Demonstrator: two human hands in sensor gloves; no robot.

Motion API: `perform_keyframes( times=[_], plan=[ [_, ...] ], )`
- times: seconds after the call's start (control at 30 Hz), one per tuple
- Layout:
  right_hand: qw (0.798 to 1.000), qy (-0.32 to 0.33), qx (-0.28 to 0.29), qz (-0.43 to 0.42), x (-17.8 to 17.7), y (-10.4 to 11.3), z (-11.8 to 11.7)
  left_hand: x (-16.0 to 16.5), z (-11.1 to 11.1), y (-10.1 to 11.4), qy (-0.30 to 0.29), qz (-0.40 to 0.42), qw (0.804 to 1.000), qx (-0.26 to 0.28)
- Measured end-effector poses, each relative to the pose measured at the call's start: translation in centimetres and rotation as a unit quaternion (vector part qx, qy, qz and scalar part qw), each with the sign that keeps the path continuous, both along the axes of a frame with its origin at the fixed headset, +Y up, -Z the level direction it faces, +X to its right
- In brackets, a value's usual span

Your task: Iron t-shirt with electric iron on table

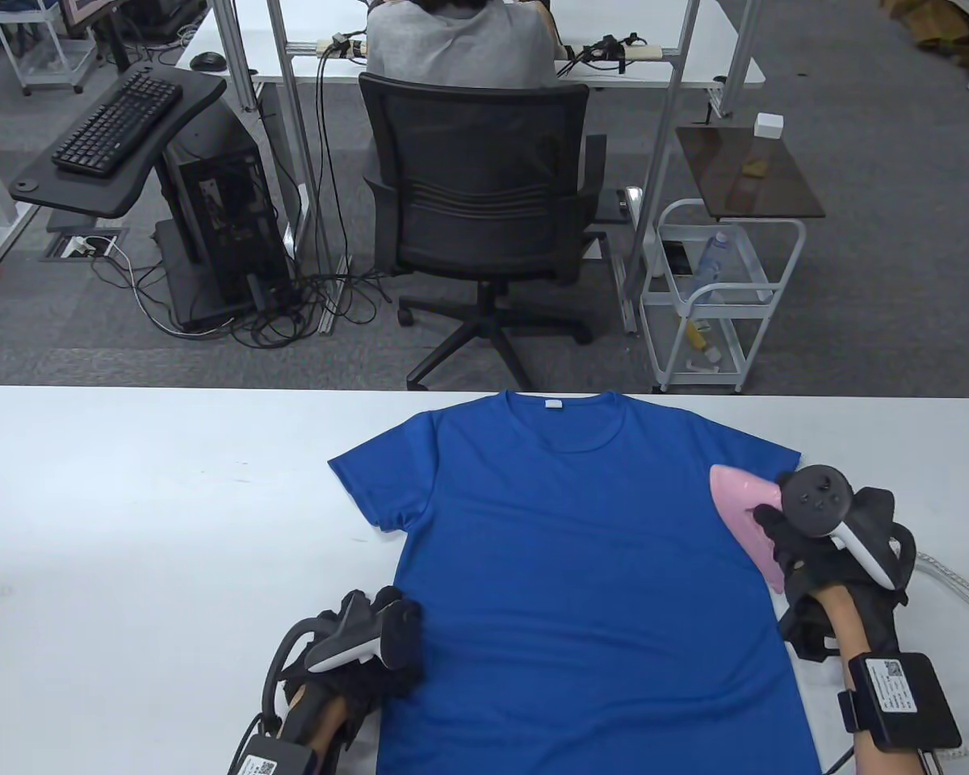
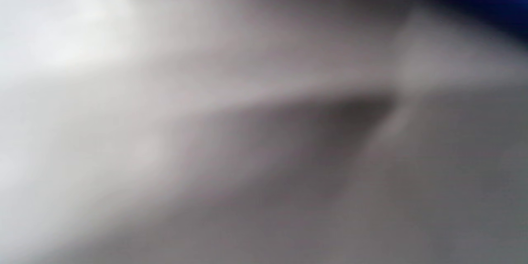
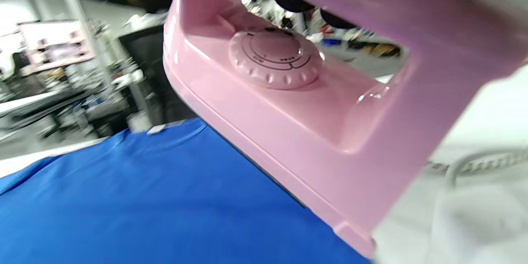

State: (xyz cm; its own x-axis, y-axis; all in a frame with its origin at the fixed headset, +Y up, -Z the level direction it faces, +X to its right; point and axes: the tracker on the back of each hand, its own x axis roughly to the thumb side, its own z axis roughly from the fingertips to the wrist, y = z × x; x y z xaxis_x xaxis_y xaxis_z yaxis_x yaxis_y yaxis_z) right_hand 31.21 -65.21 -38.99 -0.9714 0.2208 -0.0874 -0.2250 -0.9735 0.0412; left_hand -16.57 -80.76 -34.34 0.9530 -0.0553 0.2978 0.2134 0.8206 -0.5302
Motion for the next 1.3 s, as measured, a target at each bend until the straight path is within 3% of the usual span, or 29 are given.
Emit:
perform_keyframes(
  times=[0.1,0.17,0.3,0.4,0.73,1.07,1.3],
  plan=[
    [0.996,0.079,-0.037,0.02,-1.8,-1.3,1.3,-0.1,0.0,0.0,0.023,0.04,0.999,0.009],
    [0.987,0.121,-0.07,0.075,-2.8,-2.5,2.1,-0.1,-0.1,0.1,0.018,0.03,0.999,0.007],
    [0.973,0.149,-0.119,0.128,-3.9,-5.2,3.2,0.0,0.0,0.0,0.023,0.033,0.999,0.004],
    [0.975,0.151,-0.117,0.113,-3.8,-6.7,3.5,0.0,0.0,0.1,0.022,0.029,0.999,0.001],
    [0.977,0.17,-0.112,0.057,-3.3,-7.1,5.5,-0.1,0.0,0.0,0.026,0.036,0.999,0.001],
    [0.961,0.247,-0.123,0.012,-3.9,-7.0,9.9,-0.1,0.1,-0.1,0.026,0.041,0.999,0.002],
    [0.952,0.277,-0.129,0.002,-4.4,-6.9,11.3,-0.2,0.1,-0.2,0.027,0.048,0.998,0.003]
  ],
)
